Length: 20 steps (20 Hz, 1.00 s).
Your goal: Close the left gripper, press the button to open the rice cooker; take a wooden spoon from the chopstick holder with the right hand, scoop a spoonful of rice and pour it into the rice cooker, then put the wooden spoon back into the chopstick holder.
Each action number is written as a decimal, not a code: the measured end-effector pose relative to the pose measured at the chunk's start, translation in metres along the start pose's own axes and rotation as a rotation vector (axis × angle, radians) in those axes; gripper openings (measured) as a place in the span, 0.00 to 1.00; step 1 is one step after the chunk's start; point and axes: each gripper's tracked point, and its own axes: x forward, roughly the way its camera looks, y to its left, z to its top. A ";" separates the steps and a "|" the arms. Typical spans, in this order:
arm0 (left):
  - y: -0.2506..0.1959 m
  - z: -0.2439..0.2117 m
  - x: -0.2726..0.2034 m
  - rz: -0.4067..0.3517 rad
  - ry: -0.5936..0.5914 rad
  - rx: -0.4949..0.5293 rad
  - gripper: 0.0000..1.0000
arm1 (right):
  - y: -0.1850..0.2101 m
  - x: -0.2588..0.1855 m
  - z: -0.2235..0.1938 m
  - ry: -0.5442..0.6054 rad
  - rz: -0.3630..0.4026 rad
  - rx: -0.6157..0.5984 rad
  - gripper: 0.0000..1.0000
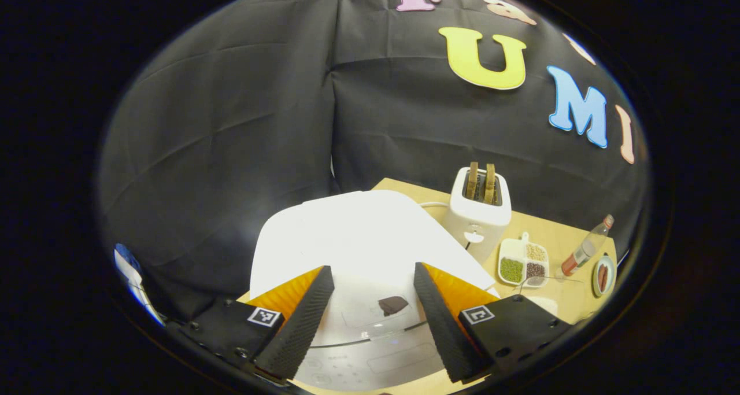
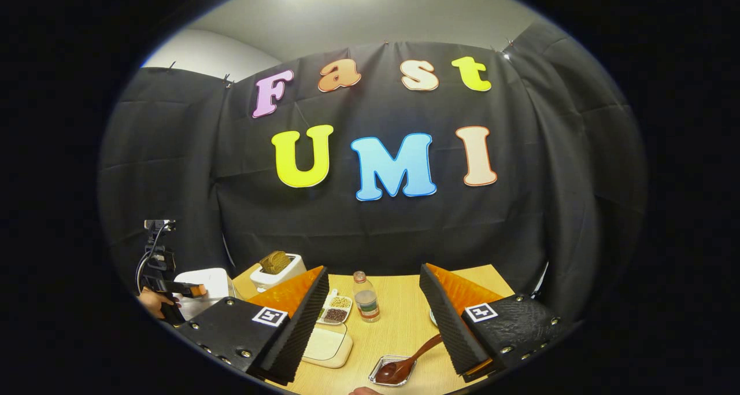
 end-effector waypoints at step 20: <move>-0.031 0.047 -0.043 -0.101 -0.145 -0.068 0.96 | -0.025 -0.018 0.014 -0.037 -0.047 0.034 0.95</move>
